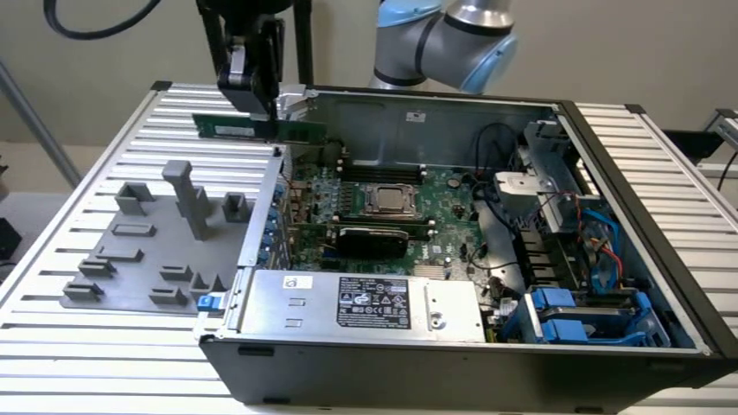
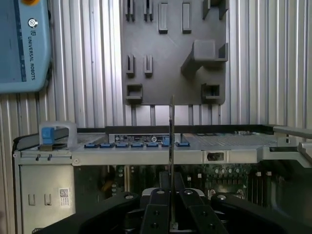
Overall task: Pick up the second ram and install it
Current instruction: 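Pick up the second ram and move it above second insertion slot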
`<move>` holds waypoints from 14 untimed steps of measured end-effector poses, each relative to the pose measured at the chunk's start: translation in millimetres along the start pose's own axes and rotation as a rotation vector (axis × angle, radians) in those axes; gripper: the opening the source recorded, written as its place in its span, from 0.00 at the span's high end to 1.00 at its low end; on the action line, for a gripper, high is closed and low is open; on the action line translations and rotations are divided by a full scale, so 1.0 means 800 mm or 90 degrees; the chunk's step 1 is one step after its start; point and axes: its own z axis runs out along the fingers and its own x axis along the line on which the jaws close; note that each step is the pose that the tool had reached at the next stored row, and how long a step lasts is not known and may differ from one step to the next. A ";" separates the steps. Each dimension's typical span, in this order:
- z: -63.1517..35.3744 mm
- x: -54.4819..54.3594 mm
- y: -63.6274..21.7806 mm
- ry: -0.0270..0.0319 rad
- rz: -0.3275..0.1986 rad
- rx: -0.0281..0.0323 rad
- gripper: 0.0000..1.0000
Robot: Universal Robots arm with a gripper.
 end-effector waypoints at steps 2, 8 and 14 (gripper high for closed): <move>0.000 -0.004 -0.008 0.0000 0.000 0.0000 0.86; 0.000 -0.015 -0.038 -0.0001 0.000 0.0000 0.86; 0.000 -0.024 -0.072 -0.0002 0.000 0.0000 0.86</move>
